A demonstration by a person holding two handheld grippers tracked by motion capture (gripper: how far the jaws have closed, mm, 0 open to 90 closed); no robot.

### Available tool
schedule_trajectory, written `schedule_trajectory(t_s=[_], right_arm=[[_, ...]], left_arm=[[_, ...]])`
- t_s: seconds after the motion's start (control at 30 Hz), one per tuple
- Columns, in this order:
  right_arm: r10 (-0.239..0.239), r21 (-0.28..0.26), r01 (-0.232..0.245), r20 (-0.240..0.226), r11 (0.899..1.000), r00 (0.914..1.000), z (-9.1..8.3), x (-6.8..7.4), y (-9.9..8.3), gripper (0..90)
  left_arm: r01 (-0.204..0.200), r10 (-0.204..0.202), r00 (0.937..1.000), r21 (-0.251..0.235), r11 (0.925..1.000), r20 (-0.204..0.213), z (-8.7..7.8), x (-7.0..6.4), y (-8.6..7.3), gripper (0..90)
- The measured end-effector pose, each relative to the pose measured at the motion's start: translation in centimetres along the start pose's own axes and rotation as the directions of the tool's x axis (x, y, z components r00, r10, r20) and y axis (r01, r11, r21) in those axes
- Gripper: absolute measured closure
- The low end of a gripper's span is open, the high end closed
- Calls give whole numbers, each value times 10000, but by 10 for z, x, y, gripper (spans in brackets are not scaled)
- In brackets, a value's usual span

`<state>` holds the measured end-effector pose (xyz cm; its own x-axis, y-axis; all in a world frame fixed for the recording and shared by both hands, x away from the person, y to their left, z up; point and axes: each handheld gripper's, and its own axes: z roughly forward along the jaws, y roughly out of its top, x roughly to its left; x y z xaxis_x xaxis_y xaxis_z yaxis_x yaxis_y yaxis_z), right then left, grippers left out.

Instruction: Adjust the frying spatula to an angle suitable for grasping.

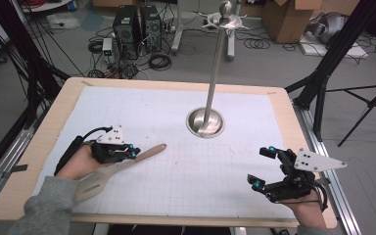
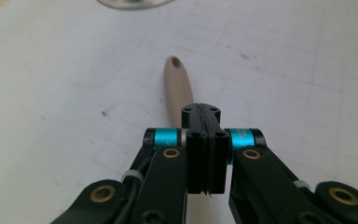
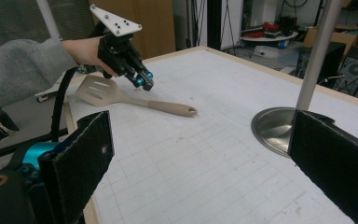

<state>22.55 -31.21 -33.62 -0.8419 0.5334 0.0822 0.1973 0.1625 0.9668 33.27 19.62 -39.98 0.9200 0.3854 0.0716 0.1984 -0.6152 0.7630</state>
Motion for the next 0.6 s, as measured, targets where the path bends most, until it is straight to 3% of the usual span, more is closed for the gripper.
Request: schedule_trajectory(t_s=[0.03,0.13,0.3,0.47,0.57,0.6], right_arm=[[6,60,-5,-113,10000,9999,5,0,0,58],[-96,164,100,-247,9998,9996,11,0,1,58],[-111,184,118,-369,9998,9993,16,-1,2,58],[-89,152,95,-431,9998,9990,18,-3,3,58],[-123,133,130,-475,9998,9988,19,-4,4,58],[-153,114,159,-510,9998,9986,20,-4,5,58]], left_arm=[[53,-50,9999,293,9996,-107,-4,-3,-8,883],[144,-136,9996,331,9993,-247,-13,-5,-15,864],[471,-462,9984,287,9985,-325,-20,-8,-16,862],[355,-348,9988,212,9991,-350,-23,-14,-13,861],[466,-458,9984,205,9987,-341,-23,-16,-14,803],[446,-436,9985,285,9986,-339,-23,-16,-15,678]])
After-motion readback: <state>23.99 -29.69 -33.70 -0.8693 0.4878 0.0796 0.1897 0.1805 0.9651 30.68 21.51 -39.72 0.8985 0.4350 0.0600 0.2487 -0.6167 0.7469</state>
